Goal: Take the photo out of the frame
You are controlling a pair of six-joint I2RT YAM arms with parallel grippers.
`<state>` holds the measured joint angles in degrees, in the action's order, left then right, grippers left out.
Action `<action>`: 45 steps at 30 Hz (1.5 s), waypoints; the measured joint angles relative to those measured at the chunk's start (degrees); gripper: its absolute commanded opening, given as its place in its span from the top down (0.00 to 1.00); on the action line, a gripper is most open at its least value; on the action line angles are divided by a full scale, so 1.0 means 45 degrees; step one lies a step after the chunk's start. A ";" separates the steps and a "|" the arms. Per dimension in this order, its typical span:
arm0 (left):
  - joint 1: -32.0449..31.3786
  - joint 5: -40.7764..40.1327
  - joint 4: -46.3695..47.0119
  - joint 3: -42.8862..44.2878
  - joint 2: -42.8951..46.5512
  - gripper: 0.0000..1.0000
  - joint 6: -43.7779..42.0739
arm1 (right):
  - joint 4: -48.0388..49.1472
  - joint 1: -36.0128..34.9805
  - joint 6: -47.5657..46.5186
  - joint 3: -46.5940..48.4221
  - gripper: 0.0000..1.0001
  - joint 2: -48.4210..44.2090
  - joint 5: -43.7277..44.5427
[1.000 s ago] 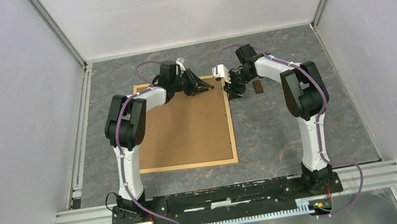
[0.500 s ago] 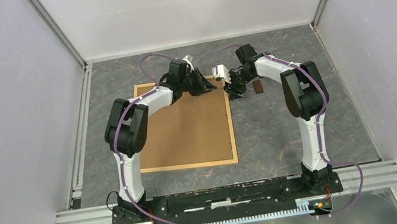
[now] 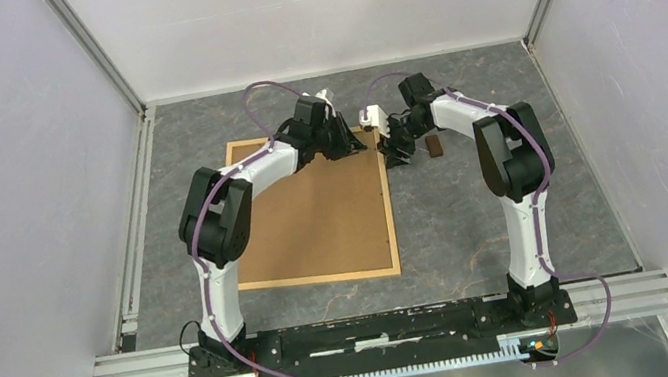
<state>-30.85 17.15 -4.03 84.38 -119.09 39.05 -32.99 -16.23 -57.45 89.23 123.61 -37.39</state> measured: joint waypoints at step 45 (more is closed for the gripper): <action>0.2506 0.0389 -0.0797 -0.2739 0.4051 0.98 -0.1059 | 0.2365 -0.2259 1.5805 -0.0175 0.34 -0.0933 0.9525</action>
<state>-19.57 18.90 -7.62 72.05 -100.86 34.28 -22.35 -26.39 13.67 88.44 119.42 5.48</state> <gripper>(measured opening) 0.268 0.680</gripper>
